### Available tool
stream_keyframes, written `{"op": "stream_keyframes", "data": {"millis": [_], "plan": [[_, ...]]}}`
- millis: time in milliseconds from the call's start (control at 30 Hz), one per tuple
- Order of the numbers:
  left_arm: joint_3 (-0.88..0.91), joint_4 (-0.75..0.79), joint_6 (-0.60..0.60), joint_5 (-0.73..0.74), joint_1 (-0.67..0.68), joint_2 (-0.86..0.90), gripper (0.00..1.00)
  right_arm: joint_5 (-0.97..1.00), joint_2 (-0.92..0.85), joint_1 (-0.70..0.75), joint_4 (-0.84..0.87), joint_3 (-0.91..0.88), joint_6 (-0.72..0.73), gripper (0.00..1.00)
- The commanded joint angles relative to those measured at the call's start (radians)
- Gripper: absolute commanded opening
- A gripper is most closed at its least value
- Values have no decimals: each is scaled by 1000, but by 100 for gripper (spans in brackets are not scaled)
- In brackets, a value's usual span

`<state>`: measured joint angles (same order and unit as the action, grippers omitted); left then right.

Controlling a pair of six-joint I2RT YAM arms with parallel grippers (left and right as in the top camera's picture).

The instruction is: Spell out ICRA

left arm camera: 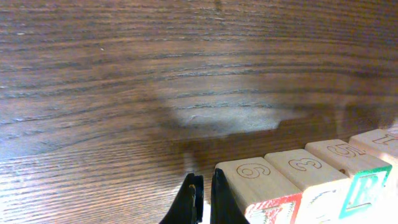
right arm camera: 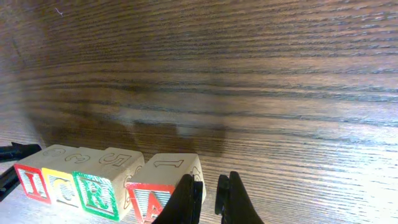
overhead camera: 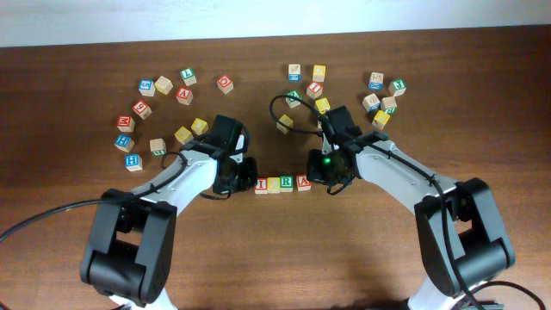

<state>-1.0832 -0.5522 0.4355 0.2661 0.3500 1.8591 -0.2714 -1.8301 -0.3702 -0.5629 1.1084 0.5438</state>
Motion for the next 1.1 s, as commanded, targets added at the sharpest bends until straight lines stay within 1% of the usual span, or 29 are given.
{"op": "stream_keyframes", "data": {"millis": [0,300,400,600,767,833,933,1000,1067], "plan": [[6,3,11,34,7,14,0,-17,-9,-11,3,-6,16,4],[6,15,14,35,34,14,0,-18,-9,-11,3,-6,18,4],[6,17,17,34,34,14,0,-18,-9,-11,3,-6,60,4],[6,17,16,29,34,14,0,-17,-9,-11,2,-6,60,4],[5,6,16,-5,21,14,0,-8,-9,-11,-9,-6,60,4],[0,-26,16,-31,4,14,0,-6,-9,-11,-8,-6,60,5],[-45,-109,-3,-30,-37,8,0,-5,-9,-11,-8,-6,60,4],[-94,-198,-39,-26,-79,-29,0,-1,-9,-11,-8,-6,59,5],[-99,-244,-45,-6,-85,-61,0,20,-9,-11,-8,-6,59,5]]}}
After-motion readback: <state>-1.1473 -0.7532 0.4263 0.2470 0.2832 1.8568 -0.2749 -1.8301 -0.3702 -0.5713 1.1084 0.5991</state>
